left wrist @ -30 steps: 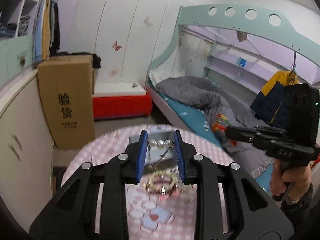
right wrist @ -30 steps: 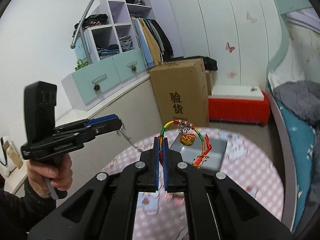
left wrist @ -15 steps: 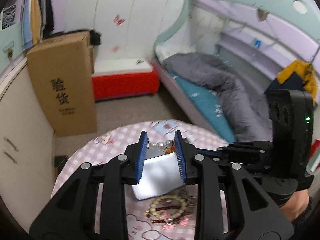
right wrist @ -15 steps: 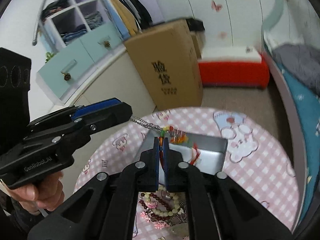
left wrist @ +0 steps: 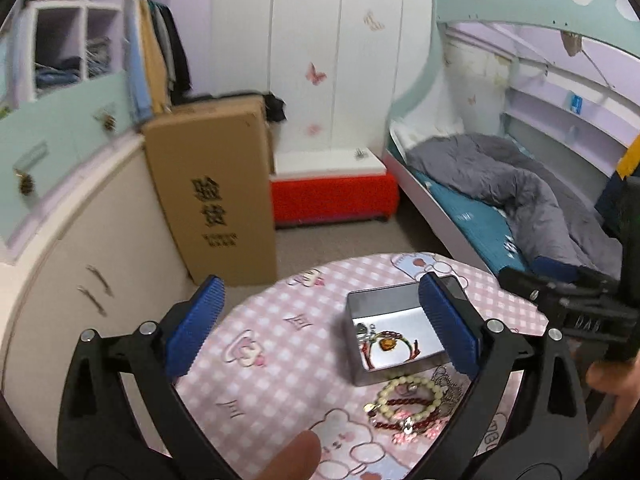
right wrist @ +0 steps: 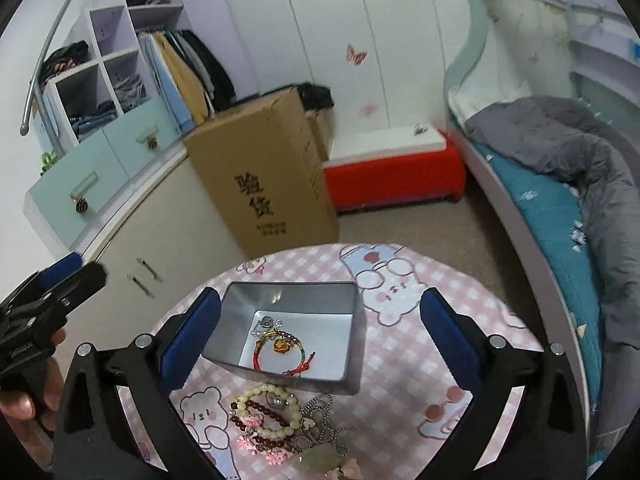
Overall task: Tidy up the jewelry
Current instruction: 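Move both grippers back to the jewelry pile, then grasp the pearl earring with the right gripper while the left grasps a pink bear charm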
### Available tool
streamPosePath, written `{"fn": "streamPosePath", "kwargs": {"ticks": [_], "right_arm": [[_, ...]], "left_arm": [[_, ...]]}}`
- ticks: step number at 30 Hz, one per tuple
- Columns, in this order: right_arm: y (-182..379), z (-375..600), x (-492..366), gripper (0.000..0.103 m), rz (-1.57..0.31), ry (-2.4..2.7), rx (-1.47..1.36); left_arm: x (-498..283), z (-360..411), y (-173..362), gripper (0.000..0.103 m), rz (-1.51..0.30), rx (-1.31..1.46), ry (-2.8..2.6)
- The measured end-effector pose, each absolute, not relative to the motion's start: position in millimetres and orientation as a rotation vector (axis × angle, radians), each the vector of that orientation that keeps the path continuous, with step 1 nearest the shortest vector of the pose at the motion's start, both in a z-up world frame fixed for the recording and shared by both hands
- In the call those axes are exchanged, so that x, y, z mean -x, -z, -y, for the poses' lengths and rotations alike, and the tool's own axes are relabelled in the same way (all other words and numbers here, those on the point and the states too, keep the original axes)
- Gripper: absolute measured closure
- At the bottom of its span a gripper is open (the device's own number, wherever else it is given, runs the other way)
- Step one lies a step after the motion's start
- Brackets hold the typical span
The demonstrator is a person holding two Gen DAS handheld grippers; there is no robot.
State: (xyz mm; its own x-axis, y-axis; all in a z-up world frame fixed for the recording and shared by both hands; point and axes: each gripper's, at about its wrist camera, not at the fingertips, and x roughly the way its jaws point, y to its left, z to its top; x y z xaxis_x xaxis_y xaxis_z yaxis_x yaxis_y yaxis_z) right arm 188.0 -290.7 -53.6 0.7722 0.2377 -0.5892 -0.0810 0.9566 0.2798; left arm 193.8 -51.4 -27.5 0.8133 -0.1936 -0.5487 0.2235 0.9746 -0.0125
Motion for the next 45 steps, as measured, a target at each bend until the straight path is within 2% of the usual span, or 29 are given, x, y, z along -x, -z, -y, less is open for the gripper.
{"fn": "streamPosePath", "kwargs": {"ticks": [8,13,25,31,42,44,45], "right_arm": [[12,289,-133,0.007,-0.507,-0.142,-0.221],[-7,288,-95,0.007,-0.425,-0.125,-0.210],[-3,278,-33,0.007,-0.347,-0.076,-0.132],[34,271,-29,0.007,-0.433,-0.080,-0.112],[148,251,-51,0.008,-0.763,-0.155,-0.097],[159,248,-55,0.012,-0.793,-0.179,-0.098],[163,246,-57,0.018,-0.808,-0.193,-0.098]], "left_arm": [[-122,37,12,0.008,-0.433,-0.093,0.149],[-94,30,10,0.007,-0.400,-0.076,0.138],[-61,16,36,0.007,-0.414,0.028,0.187],[-56,20,62,0.007,-0.457,0.035,0.204],[-74,41,130,0.007,-0.644,-0.014,0.221],[-79,47,139,0.007,-0.673,-0.025,0.228],[-80,49,143,0.007,-0.682,-0.028,0.230]]}}
